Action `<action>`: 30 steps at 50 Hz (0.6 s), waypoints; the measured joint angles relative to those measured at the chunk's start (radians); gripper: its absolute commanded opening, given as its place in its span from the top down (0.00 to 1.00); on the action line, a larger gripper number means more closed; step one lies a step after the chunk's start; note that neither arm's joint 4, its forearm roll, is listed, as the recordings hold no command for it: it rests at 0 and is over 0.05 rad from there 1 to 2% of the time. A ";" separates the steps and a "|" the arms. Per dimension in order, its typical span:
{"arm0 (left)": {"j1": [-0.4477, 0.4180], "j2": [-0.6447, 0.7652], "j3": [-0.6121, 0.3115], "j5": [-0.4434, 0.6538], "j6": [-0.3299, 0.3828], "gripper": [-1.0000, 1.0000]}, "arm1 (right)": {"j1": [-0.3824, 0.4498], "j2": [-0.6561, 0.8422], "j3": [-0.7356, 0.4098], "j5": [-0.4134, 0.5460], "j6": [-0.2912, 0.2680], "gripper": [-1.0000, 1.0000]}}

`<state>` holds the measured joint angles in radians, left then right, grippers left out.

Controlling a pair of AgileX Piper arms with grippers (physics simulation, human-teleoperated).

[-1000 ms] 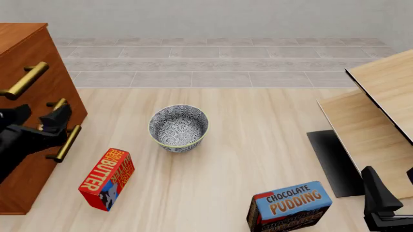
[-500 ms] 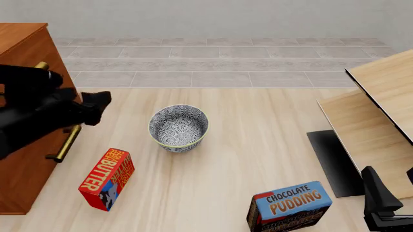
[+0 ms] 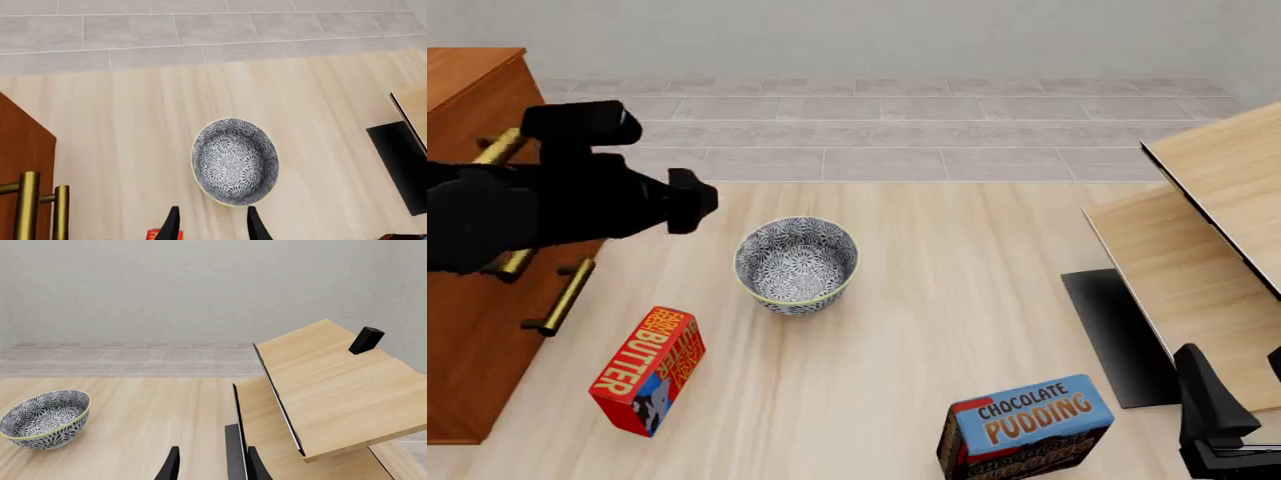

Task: Close the top drawer of the cabinet and put the bowl on top of it.

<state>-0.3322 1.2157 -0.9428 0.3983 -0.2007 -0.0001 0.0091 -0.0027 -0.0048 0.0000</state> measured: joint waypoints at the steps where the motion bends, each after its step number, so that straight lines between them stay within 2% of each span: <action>1: 0.000 0.008 -0.009 0.007 -0.002 0.00 | 0.000 0.000 0.000 0.000 0.000 0.00; 16: 0.023 0.103 -0.108 0.073 -0.030 0.00 | 0.000 0.000 0.000 0.000 0.000 0.00; 30: 0.062 0.175 -0.171 0.082 -0.043 0.00 | 0.000 0.000 0.000 0.000 0.000 0.00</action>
<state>-0.2699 1.3910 -1.1141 0.4803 -0.2438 -0.0001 0.0091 -0.0027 -0.0048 0.0000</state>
